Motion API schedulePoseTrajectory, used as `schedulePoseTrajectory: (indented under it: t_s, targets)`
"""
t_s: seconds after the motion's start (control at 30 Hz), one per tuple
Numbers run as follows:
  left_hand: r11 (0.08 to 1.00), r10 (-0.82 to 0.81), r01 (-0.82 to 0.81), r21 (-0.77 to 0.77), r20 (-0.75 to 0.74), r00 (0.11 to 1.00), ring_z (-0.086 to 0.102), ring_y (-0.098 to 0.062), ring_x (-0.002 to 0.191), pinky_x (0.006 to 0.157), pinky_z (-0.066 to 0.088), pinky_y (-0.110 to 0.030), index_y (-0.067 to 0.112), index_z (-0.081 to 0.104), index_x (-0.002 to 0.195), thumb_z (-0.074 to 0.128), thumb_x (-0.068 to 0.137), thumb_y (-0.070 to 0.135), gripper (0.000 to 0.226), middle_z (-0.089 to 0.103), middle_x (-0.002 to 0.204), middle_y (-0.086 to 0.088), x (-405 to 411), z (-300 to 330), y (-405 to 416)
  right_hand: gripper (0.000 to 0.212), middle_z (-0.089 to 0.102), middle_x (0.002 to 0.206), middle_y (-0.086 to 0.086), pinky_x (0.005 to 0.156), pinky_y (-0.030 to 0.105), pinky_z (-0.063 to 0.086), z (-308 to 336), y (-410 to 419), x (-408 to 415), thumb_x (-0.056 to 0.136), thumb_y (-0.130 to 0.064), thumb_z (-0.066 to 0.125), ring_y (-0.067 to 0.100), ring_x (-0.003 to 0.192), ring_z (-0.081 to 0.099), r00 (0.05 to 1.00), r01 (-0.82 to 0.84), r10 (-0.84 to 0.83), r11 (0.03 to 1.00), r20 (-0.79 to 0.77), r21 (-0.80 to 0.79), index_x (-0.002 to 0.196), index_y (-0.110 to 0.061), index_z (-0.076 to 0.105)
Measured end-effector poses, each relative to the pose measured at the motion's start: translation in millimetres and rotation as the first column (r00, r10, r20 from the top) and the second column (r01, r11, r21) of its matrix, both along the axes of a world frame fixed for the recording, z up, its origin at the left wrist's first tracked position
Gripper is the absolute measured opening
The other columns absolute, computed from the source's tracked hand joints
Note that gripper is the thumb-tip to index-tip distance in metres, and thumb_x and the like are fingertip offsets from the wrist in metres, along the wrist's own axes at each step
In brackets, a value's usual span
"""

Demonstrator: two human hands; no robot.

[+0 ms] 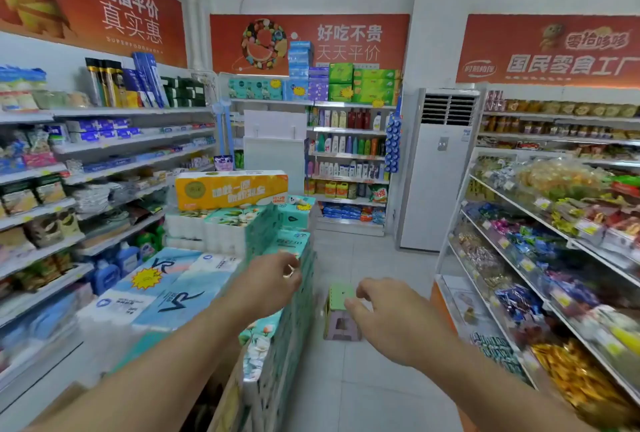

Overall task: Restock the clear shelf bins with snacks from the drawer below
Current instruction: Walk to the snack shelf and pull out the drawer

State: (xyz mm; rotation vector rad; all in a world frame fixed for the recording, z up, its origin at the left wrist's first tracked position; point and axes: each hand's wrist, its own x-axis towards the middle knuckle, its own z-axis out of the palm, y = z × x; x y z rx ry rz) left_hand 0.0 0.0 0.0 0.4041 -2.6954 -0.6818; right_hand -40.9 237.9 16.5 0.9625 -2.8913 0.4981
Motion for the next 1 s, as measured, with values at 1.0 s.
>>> schedulePoseTrajectory:
  t_s: [1.0]
  targets:
    - [1.0,-0.023,0.02,0.016,0.213,0.977,0.066,-0.017,0.104,0.092,0.055,-0.038,0.03,0.065,0.127,0.049,0.098,0.05,0.039,0.069,0.125,0.007,-340,-81,-79,0.042,0.069,0.119,-0.006,0.096,0.038,0.05,-54,-71,-327,0.105,-0.051,0.038,0.019,0.117,0.058,0.985,0.004,-0.018,0.997,0.171,0.083,0.123,-0.022,0.062]
